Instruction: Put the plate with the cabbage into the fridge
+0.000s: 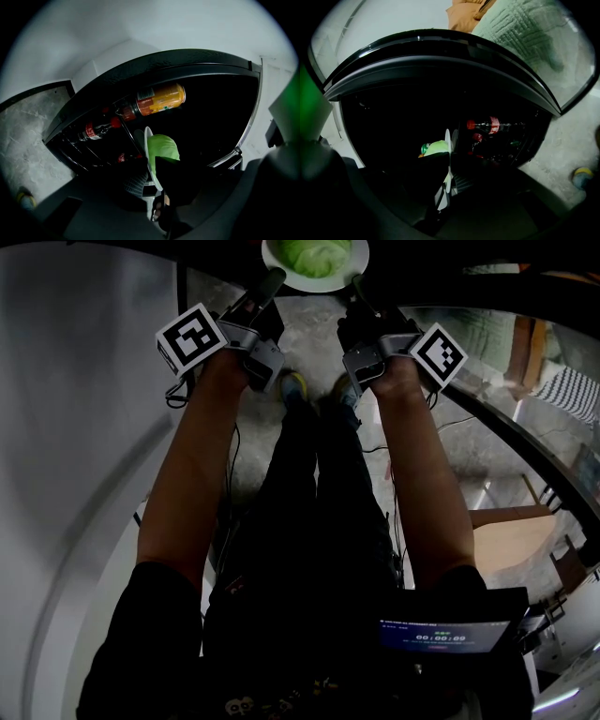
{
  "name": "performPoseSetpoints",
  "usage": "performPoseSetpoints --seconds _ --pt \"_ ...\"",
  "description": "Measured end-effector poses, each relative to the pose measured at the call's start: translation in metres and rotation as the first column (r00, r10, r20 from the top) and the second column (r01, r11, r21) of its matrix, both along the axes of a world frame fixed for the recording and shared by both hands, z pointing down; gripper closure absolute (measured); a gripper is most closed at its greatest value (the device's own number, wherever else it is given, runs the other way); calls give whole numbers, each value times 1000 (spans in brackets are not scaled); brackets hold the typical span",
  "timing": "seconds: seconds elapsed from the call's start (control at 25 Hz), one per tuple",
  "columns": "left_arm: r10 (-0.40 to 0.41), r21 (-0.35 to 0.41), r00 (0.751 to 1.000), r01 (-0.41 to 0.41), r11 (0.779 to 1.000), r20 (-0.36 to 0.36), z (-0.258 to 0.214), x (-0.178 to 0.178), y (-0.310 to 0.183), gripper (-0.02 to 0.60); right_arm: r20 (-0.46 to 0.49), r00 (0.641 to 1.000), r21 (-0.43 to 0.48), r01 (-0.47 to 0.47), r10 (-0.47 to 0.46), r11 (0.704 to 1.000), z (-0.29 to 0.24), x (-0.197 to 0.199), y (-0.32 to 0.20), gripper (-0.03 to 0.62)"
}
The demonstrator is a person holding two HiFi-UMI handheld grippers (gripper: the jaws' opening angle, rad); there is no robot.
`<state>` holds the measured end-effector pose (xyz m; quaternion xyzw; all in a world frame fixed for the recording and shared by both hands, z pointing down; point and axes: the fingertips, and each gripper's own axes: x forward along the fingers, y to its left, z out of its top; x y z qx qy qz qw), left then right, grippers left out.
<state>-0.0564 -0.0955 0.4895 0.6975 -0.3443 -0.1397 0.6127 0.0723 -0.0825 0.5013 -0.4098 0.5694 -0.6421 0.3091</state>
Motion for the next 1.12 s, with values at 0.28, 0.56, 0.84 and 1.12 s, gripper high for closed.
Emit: performPoseSetpoints --seconds 0.28,0.56,0.84,1.12 --pt "27 54 994 -33 998 110 -2 -3 0 548 -3 1000 10 0 0 1000 -2 -3 -14 572" --pt "7 28 996 -10 1000 86 -5 -3 -1 548 -34 999 19 5 -4 1000 -6 -3 -12 572" --pt "-19 -16 997 21 1000 72 -7 -4 -2 548 -62 998 34 9 -7 999 -11 -3 -14 572" --pt "-39 -45 997 42 998 63 -1 -5 -4 548 -181 983 61 50 -39 997 -11 -5 -13 572"
